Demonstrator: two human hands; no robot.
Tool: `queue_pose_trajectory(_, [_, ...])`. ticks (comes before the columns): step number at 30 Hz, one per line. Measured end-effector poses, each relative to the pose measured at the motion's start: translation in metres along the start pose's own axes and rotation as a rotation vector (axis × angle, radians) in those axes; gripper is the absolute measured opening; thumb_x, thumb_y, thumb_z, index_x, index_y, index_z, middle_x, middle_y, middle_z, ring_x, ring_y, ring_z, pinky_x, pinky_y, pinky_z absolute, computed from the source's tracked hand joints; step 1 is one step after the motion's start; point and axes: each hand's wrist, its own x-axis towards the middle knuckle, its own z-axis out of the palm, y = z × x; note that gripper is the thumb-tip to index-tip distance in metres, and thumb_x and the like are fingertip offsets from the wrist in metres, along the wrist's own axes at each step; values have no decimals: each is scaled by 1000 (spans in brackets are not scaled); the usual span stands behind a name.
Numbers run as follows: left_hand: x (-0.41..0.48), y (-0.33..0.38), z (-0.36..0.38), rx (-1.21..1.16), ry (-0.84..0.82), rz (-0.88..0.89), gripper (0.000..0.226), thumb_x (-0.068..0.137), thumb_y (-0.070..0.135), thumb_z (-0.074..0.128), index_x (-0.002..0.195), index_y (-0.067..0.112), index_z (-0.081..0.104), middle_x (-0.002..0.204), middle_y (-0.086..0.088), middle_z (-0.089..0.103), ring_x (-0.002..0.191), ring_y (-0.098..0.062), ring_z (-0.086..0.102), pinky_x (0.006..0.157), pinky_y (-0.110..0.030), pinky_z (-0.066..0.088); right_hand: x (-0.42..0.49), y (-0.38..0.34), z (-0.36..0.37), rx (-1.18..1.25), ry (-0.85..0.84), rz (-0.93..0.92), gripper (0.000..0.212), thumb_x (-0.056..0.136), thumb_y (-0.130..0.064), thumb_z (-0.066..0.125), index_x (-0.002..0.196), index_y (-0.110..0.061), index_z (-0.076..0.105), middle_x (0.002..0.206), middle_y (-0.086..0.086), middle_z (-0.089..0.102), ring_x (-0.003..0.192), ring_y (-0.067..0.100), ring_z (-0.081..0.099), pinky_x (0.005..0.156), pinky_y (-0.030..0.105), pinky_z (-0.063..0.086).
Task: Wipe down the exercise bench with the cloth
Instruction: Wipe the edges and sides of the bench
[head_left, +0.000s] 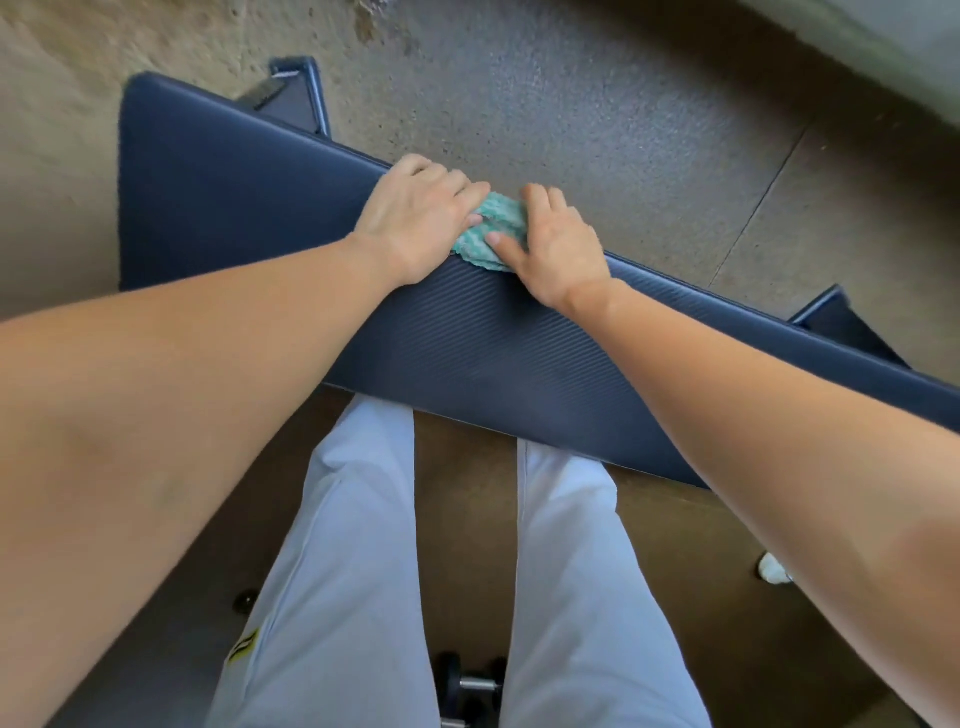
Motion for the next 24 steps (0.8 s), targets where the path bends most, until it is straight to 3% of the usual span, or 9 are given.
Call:
queue_pose_trajectory(2, [-19,-33,2,-26,49,-36,53,106,35,18,133,10,57,122,-10,68,116,-33,62,105,-45,37,11,-38,8,-88,-4,-7,60,100,-61,40,135,-13,45,134,13,55,123,39,52,108,52,37])
queue_pose_trajectory(4, [-34,-58,4,-35,74,-47,44,105,23,29,134,8,58,123,-11,69,119,-34,61,106,-46,37,21,-70,10,-101,-20,6,62,101,-63,35,140,-15,43,137,12,54,126,38,51,111,54,33])
queue_pose_trajectory(12, [-79,-157,0,84,134,-121,32,102,13,45,128,12,62,121,-9,69,130,-34,53,119,-48,31,78,-173,5,-17,-150,-85,55,103,-58,37,128,-10,46,133,13,55,122,37,53,98,50,44])
queue_pose_trajectory(16, [-106,-202,2,-21,156,-268,41,100,9,43,140,11,54,137,-9,61,133,-33,51,118,-47,26,104,-232,7,9,-163,-177,47,105,-50,39,128,-9,45,134,12,54,118,35,55,85,39,39])
queue_pose_trajectory(18, [-120,-214,0,-117,158,-343,51,100,8,43,150,12,43,149,-8,52,136,-32,49,112,-46,30,116,-257,10,-3,-151,-235,48,106,-46,41,137,-9,41,140,11,49,123,33,53,85,37,37])
queue_pose_trajectory(20, [-135,-222,3,-196,152,-455,57,100,7,46,156,12,34,152,-9,49,133,-34,51,102,-48,36,124,-278,12,-22,-131,-312,60,104,-44,45,150,-9,29,150,11,40,133,33,46,96,43,40])
queue_pose_trajectory(22, [-160,-229,14,-289,123,-574,51,102,6,45,152,11,40,137,-14,59,124,-38,54,92,-50,42,129,-301,18,-135,-126,-404,74,102,-48,48,158,-10,18,159,9,30,142,33,36,110,49,35])
queue_pose_trajectory(24, [-186,-227,25,-395,94,-647,30,103,8,43,131,10,54,117,-18,62,110,-42,59,77,-51,43,133,-321,23,-404,-75,-525,71,100,-55,44,155,-14,27,156,8,35,143,33,33,117,52,26])
